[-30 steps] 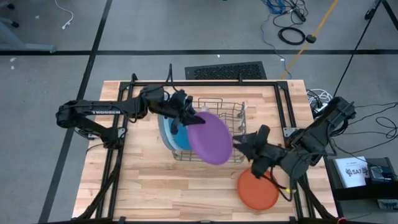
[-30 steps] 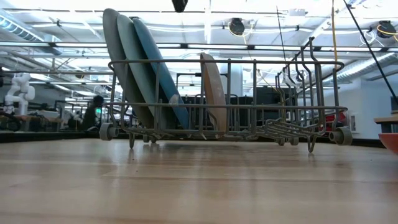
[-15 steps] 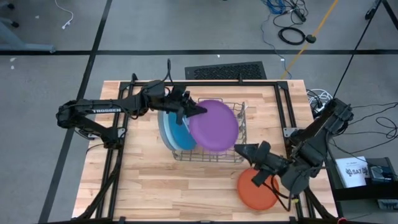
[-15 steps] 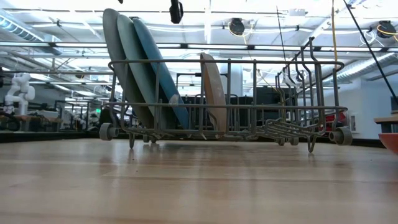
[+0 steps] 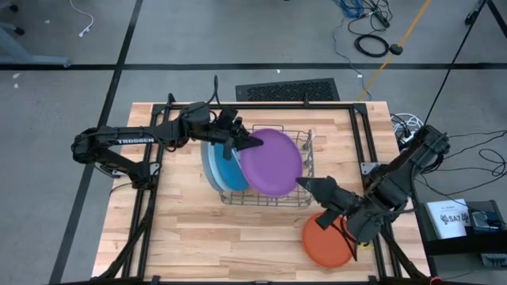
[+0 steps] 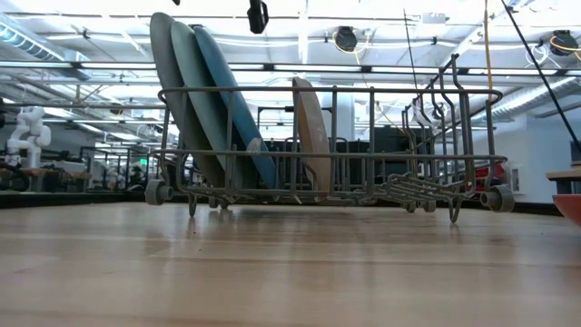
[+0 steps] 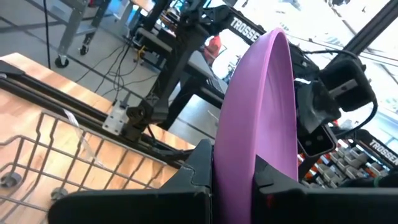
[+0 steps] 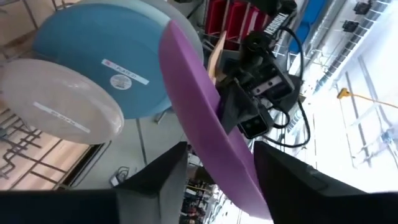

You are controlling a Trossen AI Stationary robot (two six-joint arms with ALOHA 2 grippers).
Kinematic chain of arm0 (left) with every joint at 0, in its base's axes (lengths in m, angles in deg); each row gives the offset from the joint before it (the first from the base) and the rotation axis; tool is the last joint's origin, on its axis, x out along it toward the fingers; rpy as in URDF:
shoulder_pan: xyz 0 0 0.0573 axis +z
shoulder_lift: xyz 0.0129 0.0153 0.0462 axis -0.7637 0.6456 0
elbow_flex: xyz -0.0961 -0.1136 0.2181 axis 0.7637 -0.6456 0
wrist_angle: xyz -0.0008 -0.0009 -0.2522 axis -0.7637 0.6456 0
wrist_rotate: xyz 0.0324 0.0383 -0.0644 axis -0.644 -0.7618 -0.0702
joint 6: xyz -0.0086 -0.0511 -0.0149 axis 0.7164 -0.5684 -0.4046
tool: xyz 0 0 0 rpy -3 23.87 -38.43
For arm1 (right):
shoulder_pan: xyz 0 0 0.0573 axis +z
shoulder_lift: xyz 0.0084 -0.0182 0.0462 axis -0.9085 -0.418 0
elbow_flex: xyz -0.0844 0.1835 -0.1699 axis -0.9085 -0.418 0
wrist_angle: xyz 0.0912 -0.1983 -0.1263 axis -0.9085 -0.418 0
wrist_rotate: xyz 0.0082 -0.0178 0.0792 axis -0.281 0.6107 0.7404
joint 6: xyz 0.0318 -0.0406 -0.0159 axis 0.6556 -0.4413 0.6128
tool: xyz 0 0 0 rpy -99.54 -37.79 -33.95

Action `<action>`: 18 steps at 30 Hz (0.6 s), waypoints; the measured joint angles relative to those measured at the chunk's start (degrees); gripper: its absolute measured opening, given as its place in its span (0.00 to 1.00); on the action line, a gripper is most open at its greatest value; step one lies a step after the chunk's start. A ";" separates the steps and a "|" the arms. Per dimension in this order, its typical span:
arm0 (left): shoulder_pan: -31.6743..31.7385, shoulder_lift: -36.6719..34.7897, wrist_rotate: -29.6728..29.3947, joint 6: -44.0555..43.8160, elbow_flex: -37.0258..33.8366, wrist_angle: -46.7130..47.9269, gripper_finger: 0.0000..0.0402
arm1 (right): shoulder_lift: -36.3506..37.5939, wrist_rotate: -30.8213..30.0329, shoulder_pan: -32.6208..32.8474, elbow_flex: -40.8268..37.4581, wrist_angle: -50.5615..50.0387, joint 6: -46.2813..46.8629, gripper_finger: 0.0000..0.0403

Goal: Sort dishes
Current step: Put the violet plate into the dish rack

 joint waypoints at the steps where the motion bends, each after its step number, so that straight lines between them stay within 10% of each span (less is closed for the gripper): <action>1: 0.00 0.00 0.00 -0.01 0.00 0.00 0.06 | -0.03 0.62 -0.54 0.00 -0.19 -0.05 0.41; 18: 0.22 0.11 -2.25 0.70 0.00 -0.36 0.07 | -3.18 0.93 -3.85 0.05 0.31 -0.97 0.01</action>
